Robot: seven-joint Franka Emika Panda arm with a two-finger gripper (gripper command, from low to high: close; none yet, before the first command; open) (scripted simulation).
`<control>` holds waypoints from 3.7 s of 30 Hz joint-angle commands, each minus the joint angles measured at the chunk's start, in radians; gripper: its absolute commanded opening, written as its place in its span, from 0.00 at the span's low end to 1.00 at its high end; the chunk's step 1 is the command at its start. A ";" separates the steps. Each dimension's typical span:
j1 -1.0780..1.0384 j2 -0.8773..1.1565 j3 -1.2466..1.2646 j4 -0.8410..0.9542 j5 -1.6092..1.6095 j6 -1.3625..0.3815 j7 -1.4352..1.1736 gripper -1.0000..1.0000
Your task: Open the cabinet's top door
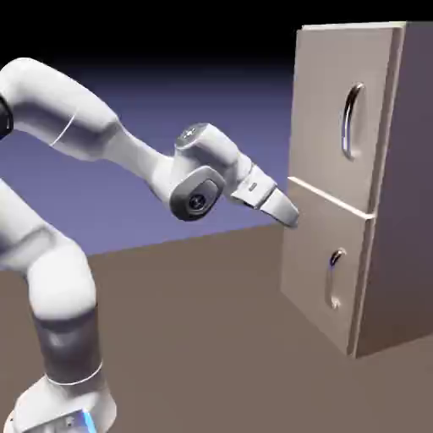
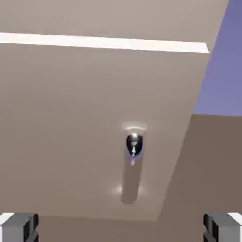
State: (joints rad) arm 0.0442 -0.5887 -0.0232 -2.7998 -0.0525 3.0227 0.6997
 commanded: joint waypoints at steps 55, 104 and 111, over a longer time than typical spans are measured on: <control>1.440 -0.836 -1.037 0.455 -2.346 -0.639 -1.848 0.50; 1.835 0.141 -0.705 0.590 -1.557 -2.190 -1.100 0.00; 1.878 0.394 -0.787 0.786 -1.365 -2.207 -1.061 0.00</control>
State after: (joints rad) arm 1.9229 -0.1945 -0.8097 -2.0136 -1.4171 0.8148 -0.3605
